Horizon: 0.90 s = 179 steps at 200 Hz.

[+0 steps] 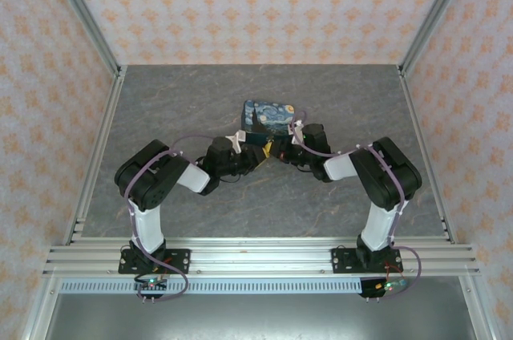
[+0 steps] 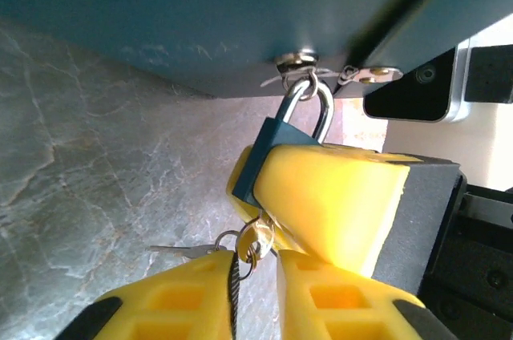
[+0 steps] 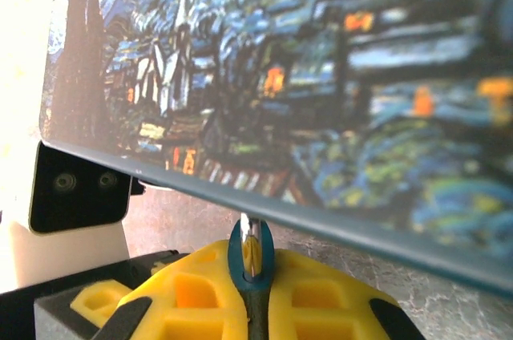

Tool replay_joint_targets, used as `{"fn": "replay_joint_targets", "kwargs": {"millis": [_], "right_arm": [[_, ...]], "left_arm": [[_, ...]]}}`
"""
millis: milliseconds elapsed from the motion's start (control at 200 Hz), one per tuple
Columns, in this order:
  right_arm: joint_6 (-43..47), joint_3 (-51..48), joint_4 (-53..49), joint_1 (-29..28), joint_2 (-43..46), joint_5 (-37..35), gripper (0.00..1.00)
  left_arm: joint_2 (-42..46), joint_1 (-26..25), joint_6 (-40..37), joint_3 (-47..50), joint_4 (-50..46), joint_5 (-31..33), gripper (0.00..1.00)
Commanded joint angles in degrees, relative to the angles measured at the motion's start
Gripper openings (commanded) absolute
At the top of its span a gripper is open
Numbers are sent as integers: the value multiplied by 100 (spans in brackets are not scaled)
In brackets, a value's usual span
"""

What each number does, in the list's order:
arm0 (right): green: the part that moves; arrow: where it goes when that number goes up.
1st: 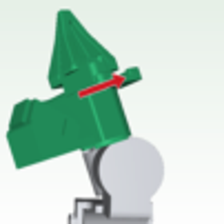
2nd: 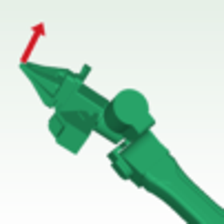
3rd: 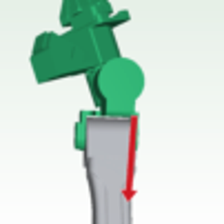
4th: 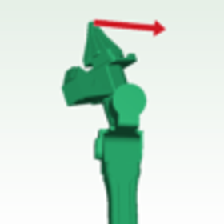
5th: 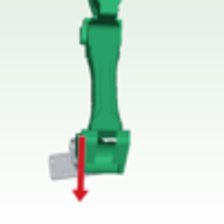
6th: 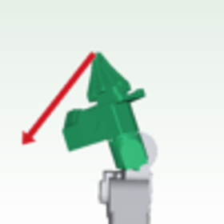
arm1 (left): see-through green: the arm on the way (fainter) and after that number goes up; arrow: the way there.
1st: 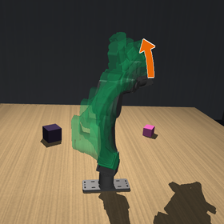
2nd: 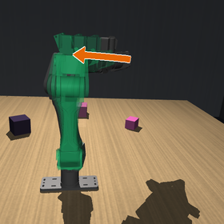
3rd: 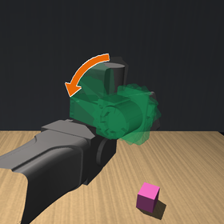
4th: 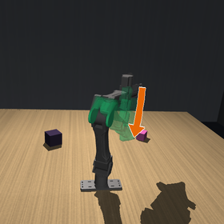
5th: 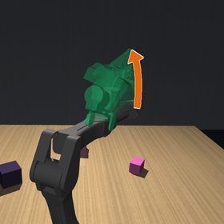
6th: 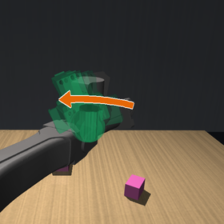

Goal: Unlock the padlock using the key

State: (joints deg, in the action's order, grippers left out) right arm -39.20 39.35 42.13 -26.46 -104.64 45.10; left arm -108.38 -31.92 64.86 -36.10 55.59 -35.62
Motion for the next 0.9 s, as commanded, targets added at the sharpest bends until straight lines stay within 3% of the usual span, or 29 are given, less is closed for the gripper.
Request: {"fn": "replay_joint_targets", "kwargs": {"millis": [0,295,571,891], "right_arm": [[-229,109,218,-52,-101,364,0],[-79,48,30,-53,-59,361,0],[-11,29,-65,-2,38,350,0],[2,34,-71,0,23,361,0]], "left_arm": [[-67,-154,53,-88,505,-130,16],[-239,-143,55,-152,383,0,15],[-140,5,55,127,488,300,29],[62,45,80,182,615,472,27]]}}
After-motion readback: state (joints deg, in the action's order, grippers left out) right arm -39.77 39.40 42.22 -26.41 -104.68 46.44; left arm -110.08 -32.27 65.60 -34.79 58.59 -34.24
